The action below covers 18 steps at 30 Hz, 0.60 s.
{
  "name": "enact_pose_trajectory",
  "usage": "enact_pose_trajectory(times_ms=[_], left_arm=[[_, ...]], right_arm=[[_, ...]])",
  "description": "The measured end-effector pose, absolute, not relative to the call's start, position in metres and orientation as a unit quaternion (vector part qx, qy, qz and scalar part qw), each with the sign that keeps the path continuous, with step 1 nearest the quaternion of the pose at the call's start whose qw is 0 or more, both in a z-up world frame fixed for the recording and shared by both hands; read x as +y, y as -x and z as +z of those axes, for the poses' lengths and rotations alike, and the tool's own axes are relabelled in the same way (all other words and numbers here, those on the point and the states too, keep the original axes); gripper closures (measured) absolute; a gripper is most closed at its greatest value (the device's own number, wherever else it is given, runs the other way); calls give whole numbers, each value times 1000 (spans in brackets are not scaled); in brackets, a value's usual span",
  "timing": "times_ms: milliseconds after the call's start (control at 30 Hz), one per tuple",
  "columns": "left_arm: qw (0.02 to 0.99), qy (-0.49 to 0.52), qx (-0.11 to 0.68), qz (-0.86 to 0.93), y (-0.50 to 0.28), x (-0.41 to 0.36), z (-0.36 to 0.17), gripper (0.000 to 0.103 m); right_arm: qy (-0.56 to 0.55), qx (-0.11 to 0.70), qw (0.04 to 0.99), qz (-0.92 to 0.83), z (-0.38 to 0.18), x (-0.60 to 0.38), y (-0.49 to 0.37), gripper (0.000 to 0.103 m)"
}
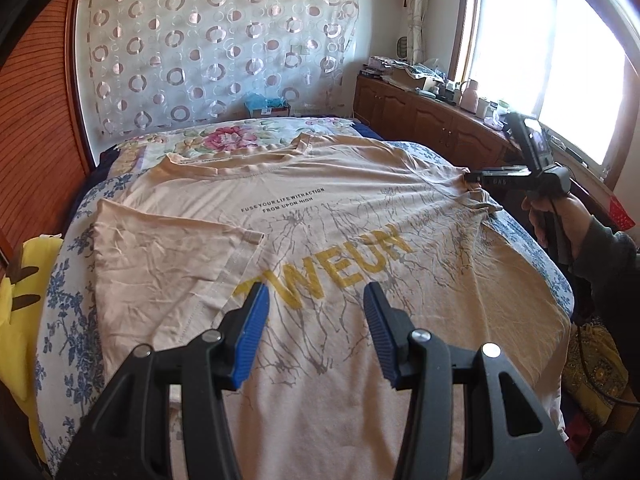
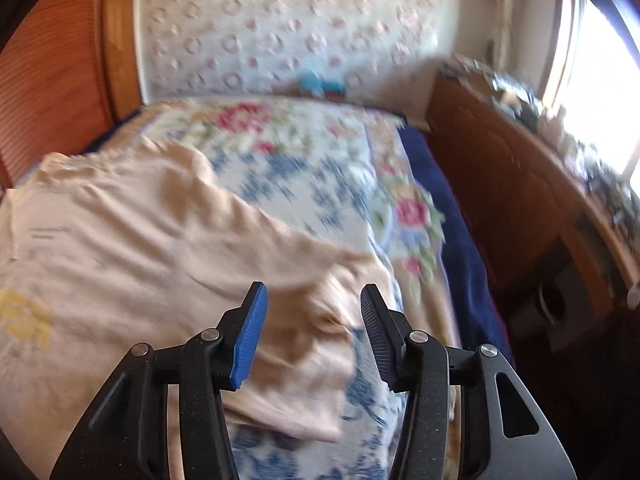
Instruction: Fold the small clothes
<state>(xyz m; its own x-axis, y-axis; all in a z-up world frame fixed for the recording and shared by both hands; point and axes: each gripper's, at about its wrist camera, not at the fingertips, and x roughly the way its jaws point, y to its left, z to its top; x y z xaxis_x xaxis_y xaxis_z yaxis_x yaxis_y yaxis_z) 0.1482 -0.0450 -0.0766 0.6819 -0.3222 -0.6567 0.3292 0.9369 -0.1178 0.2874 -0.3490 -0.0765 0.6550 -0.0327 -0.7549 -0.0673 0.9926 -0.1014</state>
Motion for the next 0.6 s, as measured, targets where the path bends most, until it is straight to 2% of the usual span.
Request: enact_pose_trajectory(times_ms=[67,133,200,300,600], left_arm=[[916,-4,359,-178,-149,-45,-78,55],[916,-5,359,-179,-148,-45,-78,55],[916,-4,359,-178,-148,-45,-77,55],[917,-4,358,-177,-147,-45,-77,55],[919,8,356,-171,-146,-35,-76,55]], right_arm=[[52,432,901,4,-86,-356,-291,54],[37,441,897,9,-93,-362,-292,62],[26,440,897,31,-92,-361,-292,94],[64,430,900,38,-86,-350,-290,97],[78,349,918,174,-21,-265,-247,97]])
